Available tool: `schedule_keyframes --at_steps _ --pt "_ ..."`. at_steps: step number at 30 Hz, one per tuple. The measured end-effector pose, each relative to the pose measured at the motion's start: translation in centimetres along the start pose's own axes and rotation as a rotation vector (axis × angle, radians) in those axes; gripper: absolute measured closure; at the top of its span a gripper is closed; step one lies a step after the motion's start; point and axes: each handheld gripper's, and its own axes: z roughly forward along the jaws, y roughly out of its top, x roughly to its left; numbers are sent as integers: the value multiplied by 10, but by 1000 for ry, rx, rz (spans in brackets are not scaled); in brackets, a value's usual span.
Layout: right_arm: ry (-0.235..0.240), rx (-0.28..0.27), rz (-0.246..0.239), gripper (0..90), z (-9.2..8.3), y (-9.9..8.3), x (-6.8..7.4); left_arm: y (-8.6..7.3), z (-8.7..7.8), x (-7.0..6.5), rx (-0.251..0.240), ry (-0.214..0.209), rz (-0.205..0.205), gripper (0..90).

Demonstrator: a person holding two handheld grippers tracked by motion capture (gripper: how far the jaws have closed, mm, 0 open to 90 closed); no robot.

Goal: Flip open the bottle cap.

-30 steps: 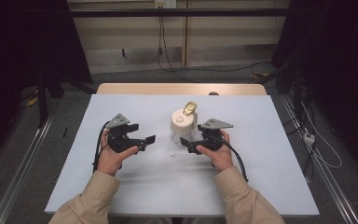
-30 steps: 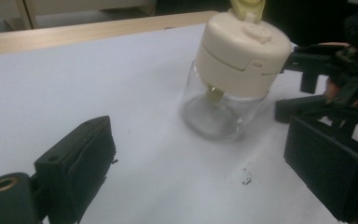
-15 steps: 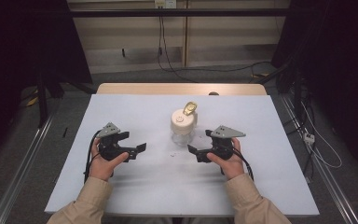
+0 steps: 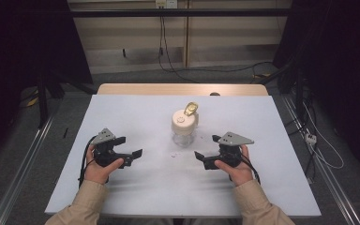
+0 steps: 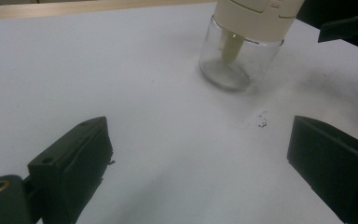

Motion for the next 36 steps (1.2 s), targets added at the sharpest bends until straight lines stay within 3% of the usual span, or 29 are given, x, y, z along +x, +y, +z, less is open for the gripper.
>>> schedule_keyframes --at_steps 8,14,36 --pt "-10 -6 -3 48 -15 -6 -1 -6 -6 2 22 -1 18 56" --pt "-9 -5 -2 52 -25 -10 -2 -11 -14 5 6 -1 10 56" --pt "-74 10 -2 55 -69 -32 -12 -21 -25 5 17 -7 28 56"
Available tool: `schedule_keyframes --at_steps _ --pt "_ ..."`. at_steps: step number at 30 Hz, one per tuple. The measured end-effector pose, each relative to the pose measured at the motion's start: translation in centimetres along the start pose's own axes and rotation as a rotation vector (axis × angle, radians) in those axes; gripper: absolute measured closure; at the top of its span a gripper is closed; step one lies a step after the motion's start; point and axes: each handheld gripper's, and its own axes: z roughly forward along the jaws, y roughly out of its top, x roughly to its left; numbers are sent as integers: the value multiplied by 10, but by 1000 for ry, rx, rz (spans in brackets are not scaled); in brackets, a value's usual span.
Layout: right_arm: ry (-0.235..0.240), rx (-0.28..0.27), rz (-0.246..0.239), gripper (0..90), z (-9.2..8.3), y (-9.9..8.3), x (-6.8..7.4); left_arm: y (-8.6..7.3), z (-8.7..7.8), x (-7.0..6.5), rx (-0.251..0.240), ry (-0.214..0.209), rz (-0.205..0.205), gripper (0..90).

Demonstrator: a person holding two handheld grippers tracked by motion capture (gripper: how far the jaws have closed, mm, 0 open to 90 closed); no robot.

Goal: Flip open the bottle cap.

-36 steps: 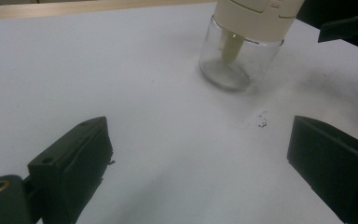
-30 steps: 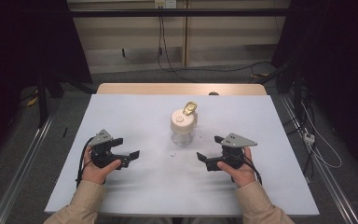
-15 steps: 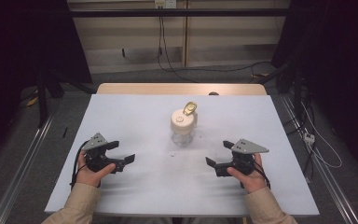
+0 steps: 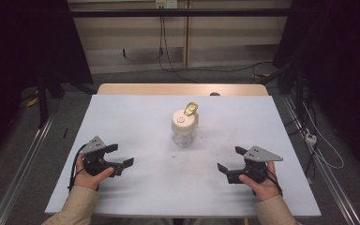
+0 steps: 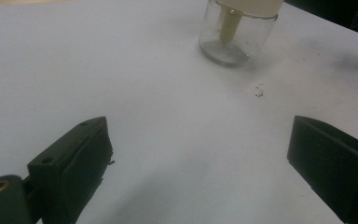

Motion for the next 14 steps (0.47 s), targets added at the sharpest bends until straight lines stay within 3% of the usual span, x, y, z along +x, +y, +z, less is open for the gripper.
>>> schedule_keyframes --at_steps 14 --pt "-31 -7 9 58 -12 -7 -9 -2 1 1 8 15 -2 56"
